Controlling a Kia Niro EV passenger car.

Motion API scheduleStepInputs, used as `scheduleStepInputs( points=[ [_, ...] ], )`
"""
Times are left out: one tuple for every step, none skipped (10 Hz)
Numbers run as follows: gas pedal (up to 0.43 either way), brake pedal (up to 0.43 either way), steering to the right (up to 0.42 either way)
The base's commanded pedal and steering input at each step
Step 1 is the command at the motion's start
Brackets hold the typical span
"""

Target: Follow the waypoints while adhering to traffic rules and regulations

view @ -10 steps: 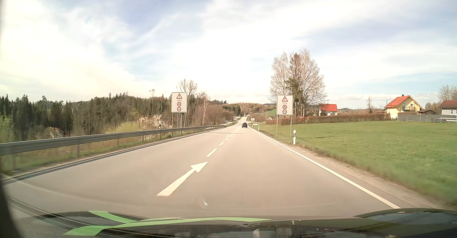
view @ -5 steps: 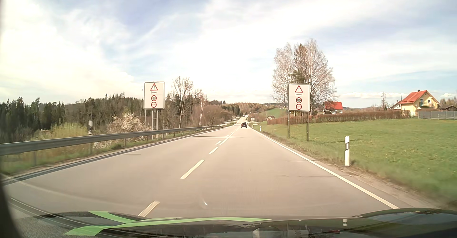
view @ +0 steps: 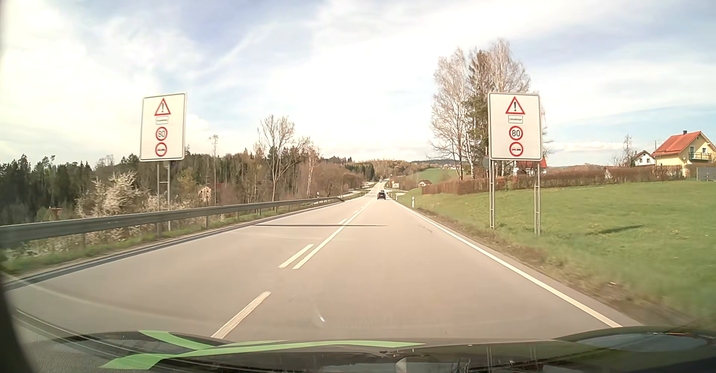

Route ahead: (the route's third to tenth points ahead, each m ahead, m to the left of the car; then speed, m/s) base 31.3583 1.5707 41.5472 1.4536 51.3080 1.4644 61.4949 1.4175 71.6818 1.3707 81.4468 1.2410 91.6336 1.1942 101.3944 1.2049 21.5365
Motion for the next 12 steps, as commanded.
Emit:
scheduleStepInputs(
  points=[
    [0.0, 0.0, -0.002],
    [0.0, 0.0, -0.002],
    [0.0, 0.0, -0.002],
    [0.0, 0.0, -0.002],
    [0.0, 0.0, -0.002],
    [0.0, 0.0, -0.002],
    [0.0, 0.0, -0.002],
    [0.0, 0.0, -0.002],
    [0.0, 0.0, -0.003],
    [0.0, 0.0, -0.004],
    [0.0, 0.0, -0.002],
    [0.0, 0.0, -0.002]
  ],
)
